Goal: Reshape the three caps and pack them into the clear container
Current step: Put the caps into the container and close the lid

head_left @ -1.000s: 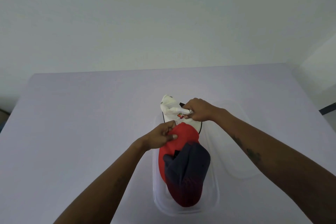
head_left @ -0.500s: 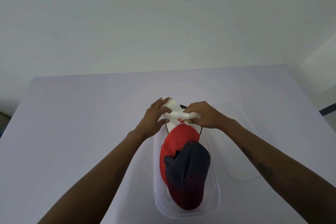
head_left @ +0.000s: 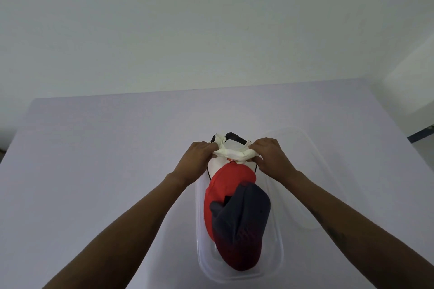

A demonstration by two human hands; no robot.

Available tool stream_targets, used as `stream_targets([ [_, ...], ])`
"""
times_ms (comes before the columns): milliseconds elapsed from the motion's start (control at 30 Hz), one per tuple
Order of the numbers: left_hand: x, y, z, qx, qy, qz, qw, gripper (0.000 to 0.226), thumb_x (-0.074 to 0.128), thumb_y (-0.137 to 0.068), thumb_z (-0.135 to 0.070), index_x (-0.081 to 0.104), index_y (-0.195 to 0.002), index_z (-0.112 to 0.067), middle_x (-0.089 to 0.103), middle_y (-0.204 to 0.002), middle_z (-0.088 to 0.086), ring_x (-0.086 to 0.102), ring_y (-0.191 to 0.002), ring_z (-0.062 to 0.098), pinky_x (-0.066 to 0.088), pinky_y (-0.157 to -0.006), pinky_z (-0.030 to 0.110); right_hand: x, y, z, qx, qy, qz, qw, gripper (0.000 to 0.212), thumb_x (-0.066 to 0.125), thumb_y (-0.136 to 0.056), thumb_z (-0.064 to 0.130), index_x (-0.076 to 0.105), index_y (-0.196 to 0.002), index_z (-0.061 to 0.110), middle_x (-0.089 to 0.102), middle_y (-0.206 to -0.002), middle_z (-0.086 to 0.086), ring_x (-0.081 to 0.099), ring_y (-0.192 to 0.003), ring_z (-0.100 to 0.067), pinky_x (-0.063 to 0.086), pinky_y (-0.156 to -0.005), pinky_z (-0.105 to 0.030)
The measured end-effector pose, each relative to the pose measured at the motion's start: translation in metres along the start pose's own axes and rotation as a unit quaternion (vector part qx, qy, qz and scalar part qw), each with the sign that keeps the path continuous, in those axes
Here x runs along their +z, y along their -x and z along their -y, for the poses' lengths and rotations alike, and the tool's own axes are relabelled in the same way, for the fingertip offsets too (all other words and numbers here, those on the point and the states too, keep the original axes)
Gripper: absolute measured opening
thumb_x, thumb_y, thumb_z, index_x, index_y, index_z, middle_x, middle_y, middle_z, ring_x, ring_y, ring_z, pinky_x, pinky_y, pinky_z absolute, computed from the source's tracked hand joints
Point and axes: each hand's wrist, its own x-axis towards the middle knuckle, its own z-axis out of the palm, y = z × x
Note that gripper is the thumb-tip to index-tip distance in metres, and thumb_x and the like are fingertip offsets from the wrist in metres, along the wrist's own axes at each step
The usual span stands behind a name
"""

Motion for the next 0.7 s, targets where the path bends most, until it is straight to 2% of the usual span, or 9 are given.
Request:
stream_targets([
  [67, 0.002, 0.0, -0.002, -0.004, -0.011, 0.004, 1.0, 0.012, 0.046, -0.085, -0.001, 0.056, -0.081, -0.008, 0.059, -0.064, 0.006, 0.045, -0.054, 0.024, 0.028, -0.061, 0.027, 0.004, 0.003, 0.003, -0.002, 0.022, -0.016, 1.0, 0.038, 0.045, -0.082, 0.037, 0.07, -0.085, 0.009, 0.07, -0.084, -0.004, 0.063, -0.085, -0.026, 0.032, -0.083, -0.027],
  [133, 0.001, 0.001, -0.002, -0.017, -0.006, 0.014, 1.0, 0.014, 0.046, -0.089, -0.004, 0.059, -0.088, -0.008, 0.062, -0.069, 0.007, 0.05, -0.059, 0.027, 0.027, -0.062, 0.023, 0.005, 0.003, 0.003, -0.002, 0.016, -0.016, 1.0, 0.04, 0.043, -0.081, 0.037, 0.07, -0.085, 0.008, 0.071, -0.085, -0.005, 0.063, -0.087, -0.027, 0.031, -0.083, -0.027],
  [200, -0.002, 0.001, -0.002, -0.031, 0.003, 0.028, 0.999, 0.016, 0.045, -0.094, -0.008, 0.06, -0.097, -0.008, 0.065, -0.077, 0.009, 0.051, -0.067, 0.029, 0.023, -0.058, 0.019, 0.004, 0.0, 0.002, -0.002, 0.004, 0.001, 1.0, 0.032, 0.048, -0.082, 0.032, 0.069, -0.087, 0.009, 0.07, -0.088, -0.004, 0.062, -0.091, -0.027, 0.03, -0.083, -0.027],
  [267, -0.004, 0.002, 0.0, -0.037, 0.01, 0.04, 0.998, 0.017, 0.045, -0.096, -0.011, 0.06, -0.103, -0.008, 0.067, -0.083, 0.01, 0.05, -0.07, 0.029, 0.027, -0.059, 0.022, 0.004, -0.001, 0.002, -0.005, -0.013, 0.011, 1.0, 0.024, 0.053, -0.082, 0.027, 0.069, -0.089, 0.01, 0.071, -0.091, -0.003, 0.062, -0.093, -0.026, 0.031, -0.082, -0.027],
  [400, -0.001, 0.01, -0.001, -0.057, 0.06, 0.054, 0.995, 0.02, 0.048, -0.095, -0.011, 0.06, -0.111, -0.01, 0.071, -0.093, 0.007, 0.06, -0.077, 0.028, 0.035, -0.066, 0.025, 0.009, 0.001, 0.005, -0.021, -0.057, 0.039, 0.997, 0.026, 0.06, -0.083, 0.026, 0.07, -0.097, 0.006, 0.069, -0.105, -0.006, 0.064, -0.094, -0.023, 0.042, -0.081, -0.03],
  [500, 0.004, 0.007, 0.001, -0.069, 0.05, 0.088, 0.992, 0.021, 0.048, -0.095, -0.012, 0.058, -0.114, -0.012, 0.07, -0.098, 0.008, 0.063, -0.085, 0.03, 0.043, -0.068, 0.03, 0.019, 0.0, 0.005, 0.011, -0.035, 0.087, 0.996, 0.027, 0.064, -0.086, 0.024, 0.067, -0.108, 0.009, 0.061, -0.12, -0.005, 0.06, -0.105, -0.022, 0.033, -0.092, -0.03],
  [600, 0.006, 0.001, 0.003, -0.08, 0.012, 0.143, 0.986, 0.027, 0.045, -0.095, -0.012, 0.053, -0.121, -0.013, 0.069, -0.1, 0.012, 0.063, -0.086, 0.033, 0.047, -0.073, 0.036, 0.023, -0.008, 0.006, 0.019, 0.041, 0.146, 0.988, 0.032, 0.06, -0.088, 0.033, 0.062, -0.112, 0.013, 0.061, -0.112, -0.002, 0.058, -0.102, -0.02, 0.023, -0.094, -0.03],
  [700, 0.011, -0.001, 0.002, -0.053, -0.038, 0.213, 0.975, 0.023, 0.04, -0.095, -0.01, 0.057, -0.111, -0.007, 0.069, -0.096, 0.013, 0.062, -0.088, 0.032, 0.036, -0.083, 0.027, 0.024, -0.007, 0.005, -0.003, 0.102, 0.197, 0.975, 0.029, 0.054, -0.09, 0.039, 0.063, -0.102, 0.014, 0.061, -0.104, -0.001, 0.056, -0.099, -0.017, 0.016, -0.092, -0.03],
])
